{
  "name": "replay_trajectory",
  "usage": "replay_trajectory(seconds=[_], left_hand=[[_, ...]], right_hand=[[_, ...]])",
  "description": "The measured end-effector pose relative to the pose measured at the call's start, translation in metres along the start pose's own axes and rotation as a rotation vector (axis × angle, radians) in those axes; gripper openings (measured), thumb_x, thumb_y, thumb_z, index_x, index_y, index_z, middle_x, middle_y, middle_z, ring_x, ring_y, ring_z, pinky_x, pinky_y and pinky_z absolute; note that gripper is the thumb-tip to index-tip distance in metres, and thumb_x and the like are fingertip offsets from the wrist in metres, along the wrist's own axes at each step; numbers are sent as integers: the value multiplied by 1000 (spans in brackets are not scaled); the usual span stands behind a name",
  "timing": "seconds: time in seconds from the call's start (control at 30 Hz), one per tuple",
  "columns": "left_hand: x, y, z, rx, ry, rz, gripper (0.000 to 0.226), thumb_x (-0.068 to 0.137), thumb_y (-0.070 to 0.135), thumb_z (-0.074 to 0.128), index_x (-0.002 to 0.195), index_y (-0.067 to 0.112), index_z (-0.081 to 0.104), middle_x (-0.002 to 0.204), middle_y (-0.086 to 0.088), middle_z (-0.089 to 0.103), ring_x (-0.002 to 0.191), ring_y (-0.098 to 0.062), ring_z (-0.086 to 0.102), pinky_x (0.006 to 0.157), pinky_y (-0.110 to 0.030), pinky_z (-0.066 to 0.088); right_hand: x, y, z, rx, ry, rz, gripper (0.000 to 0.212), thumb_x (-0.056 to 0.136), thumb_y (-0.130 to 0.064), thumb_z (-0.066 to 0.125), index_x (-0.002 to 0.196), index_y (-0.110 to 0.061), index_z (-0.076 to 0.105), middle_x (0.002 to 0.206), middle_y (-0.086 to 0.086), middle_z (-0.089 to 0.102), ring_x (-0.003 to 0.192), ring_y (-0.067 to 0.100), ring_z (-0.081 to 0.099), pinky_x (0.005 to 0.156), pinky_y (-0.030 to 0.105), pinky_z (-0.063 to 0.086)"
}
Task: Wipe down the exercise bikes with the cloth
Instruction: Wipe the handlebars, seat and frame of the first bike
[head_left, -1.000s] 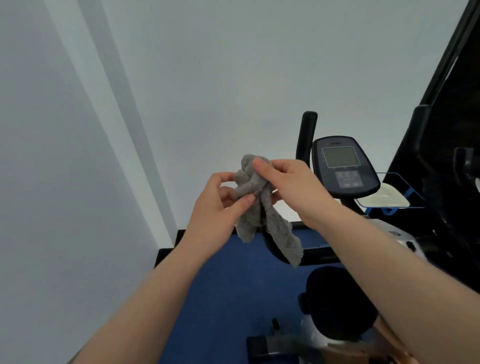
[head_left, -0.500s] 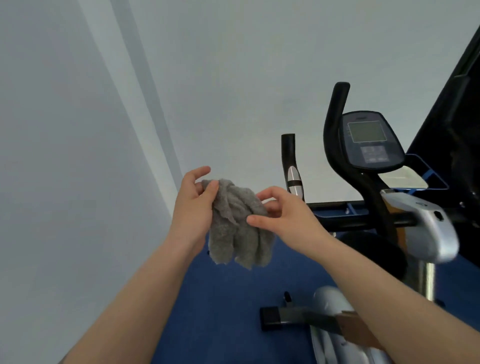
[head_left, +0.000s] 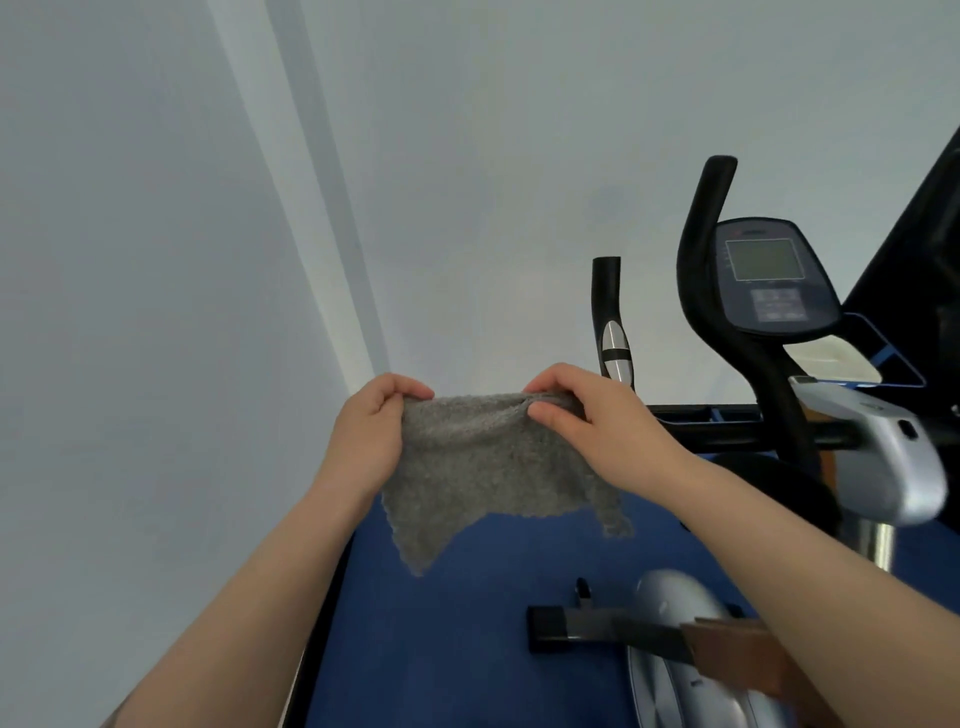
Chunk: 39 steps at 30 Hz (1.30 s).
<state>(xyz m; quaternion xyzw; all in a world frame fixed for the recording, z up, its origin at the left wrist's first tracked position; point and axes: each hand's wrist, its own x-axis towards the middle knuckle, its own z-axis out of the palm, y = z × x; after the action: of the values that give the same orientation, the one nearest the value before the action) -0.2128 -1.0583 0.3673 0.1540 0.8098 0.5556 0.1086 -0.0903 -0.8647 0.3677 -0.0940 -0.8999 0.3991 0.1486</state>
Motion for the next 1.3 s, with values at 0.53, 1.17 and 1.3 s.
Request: replay_trajectory(seconds=[0.53, 1.17, 1.3], left_hand=[[0, -5, 2, 305, -192, 133, 36, 85, 45, 70, 69, 14, 67, 81, 11, 63, 73, -6, 60, 66, -26, 44], [-33, 21, 80, 110, -323, 561, 39, 93, 44, 51, 124, 27, 66, 117, 23, 51, 114, -1, 53, 90, -10, 41], [-7, 35, 89, -54, -119, 488, 20, 93, 28, 65, 110, 39, 61, 113, 21, 56, 102, 3, 55, 76, -8, 42]], right_hand=[[2, 8, -3, -352, 54, 193, 35, 88, -58, 57, 77, -26, 58, 70, -11, 58, 69, 5, 54, 58, 27, 38], [10, 6, -25, 644, 138, 387, 23, 96, -32, 58, 89, -16, 74, 85, 1, 75, 77, 11, 68, 61, 21, 52], [7, 20, -56, 580, 151, 296, 28, 100, -34, 51, 95, -18, 73, 95, 1, 73, 89, 15, 68, 78, 31, 54]])
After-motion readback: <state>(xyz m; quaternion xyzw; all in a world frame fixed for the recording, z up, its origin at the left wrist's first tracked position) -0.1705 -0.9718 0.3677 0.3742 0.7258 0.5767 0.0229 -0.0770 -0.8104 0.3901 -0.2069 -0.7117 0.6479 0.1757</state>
